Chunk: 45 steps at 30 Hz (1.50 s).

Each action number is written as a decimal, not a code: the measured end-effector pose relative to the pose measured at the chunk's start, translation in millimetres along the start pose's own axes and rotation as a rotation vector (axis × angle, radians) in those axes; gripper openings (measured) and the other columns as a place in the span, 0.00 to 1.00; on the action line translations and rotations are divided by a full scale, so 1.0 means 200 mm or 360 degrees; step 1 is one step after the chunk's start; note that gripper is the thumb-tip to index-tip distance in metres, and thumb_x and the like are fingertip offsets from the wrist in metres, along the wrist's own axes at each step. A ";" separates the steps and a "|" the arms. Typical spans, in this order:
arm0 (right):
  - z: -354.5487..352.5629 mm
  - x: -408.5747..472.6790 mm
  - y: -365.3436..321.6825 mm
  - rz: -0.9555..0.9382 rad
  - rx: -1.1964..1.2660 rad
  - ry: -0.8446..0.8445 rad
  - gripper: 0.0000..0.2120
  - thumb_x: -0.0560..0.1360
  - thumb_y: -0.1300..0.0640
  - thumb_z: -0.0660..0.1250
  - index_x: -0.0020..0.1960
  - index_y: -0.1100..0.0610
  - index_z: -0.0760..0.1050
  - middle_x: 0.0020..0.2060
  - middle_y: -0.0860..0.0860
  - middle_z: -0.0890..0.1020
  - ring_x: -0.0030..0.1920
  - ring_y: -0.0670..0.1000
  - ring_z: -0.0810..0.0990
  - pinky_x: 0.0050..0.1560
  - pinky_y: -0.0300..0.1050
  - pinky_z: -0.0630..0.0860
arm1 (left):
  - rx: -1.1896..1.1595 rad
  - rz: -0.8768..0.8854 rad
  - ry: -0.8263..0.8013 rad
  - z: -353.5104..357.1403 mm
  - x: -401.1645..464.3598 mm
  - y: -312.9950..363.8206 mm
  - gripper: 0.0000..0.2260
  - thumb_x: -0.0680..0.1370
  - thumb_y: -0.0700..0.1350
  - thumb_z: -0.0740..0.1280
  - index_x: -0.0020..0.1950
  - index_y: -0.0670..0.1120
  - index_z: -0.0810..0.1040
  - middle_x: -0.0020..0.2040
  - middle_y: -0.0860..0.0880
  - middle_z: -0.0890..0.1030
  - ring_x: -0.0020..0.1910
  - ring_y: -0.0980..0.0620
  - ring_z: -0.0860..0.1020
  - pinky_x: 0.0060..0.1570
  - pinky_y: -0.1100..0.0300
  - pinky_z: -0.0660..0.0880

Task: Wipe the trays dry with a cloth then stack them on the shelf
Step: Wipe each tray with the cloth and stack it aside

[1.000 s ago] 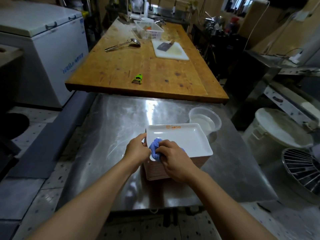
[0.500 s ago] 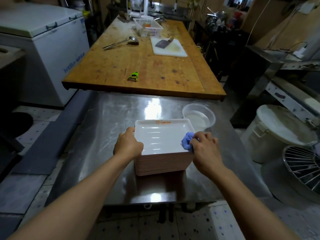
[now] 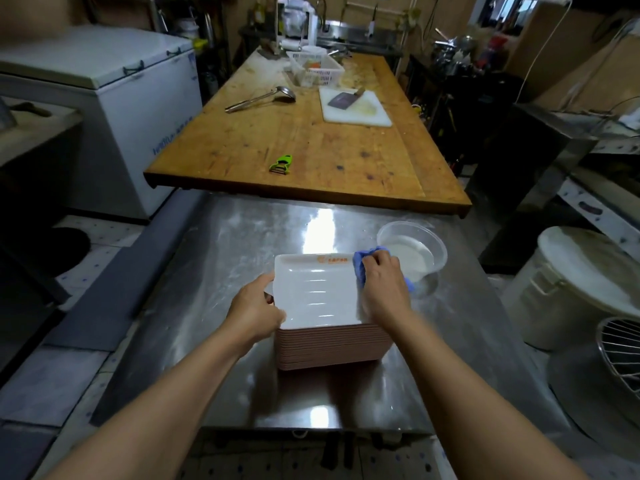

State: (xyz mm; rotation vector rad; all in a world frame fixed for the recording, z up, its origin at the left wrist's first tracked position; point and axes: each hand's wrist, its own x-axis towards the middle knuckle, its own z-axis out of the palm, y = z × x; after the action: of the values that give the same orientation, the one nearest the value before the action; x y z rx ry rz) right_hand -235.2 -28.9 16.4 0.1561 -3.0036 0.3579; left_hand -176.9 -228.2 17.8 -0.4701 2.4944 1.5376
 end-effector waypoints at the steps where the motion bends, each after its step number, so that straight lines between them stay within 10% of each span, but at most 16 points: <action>1: 0.02 -0.01 -0.03 -0.0018 0.0114 -0.0015 0.14 0.77 0.64 0.56 0.60 0.63 0.72 0.63 0.55 0.69 0.64 0.55 0.66 0.60 0.43 0.64 | -0.0035 0.0009 0.0001 0.00 -0.01 0.00 0.32 0.69 0.30 0.65 0.68 0.55 0.70 0.37 0.49 0.77 0.35 0.52 0.75 0.35 0.60 0.74; 18: -0.06 -0.21 -0.24 -0.0612 0.0440 -0.0670 0.18 0.77 0.65 0.58 0.60 0.50 0.78 0.62 0.52 0.74 0.61 0.56 0.71 0.60 0.56 0.68 | -0.0301 -0.0108 -0.0196 -0.03 -0.06 0.04 0.32 0.71 0.25 0.59 0.69 0.55 0.68 0.37 0.48 0.75 0.37 0.50 0.75 0.38 0.55 0.76; 30: -0.03 -0.13 0.01 0.0059 -0.0136 -0.0119 0.16 0.75 0.63 0.60 0.63 0.60 0.69 0.64 0.57 0.65 0.61 0.58 0.66 0.57 0.49 0.67 | 0.0020 -0.0026 0.0059 0.03 -0.04 0.05 0.30 0.70 0.29 0.61 0.68 0.51 0.70 0.47 0.45 0.77 0.49 0.43 0.77 0.50 0.47 0.79; 45: -0.18 -0.35 0.17 -0.0319 -0.0324 -0.0189 0.16 0.74 0.64 0.57 0.59 0.54 0.72 0.60 0.51 0.70 0.57 0.54 0.67 0.48 0.44 0.65 | 0.0270 -0.0001 0.0224 0.08 -0.04 0.06 0.31 0.69 0.33 0.57 0.70 0.53 0.66 0.61 0.41 0.71 0.50 0.43 0.75 0.51 0.49 0.78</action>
State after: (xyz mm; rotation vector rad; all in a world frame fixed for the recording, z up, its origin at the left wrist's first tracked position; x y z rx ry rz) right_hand -165.8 18.1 34.8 0.4703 -3.0773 0.0239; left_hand -173.3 -208.3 23.2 -0.5699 2.7007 1.3197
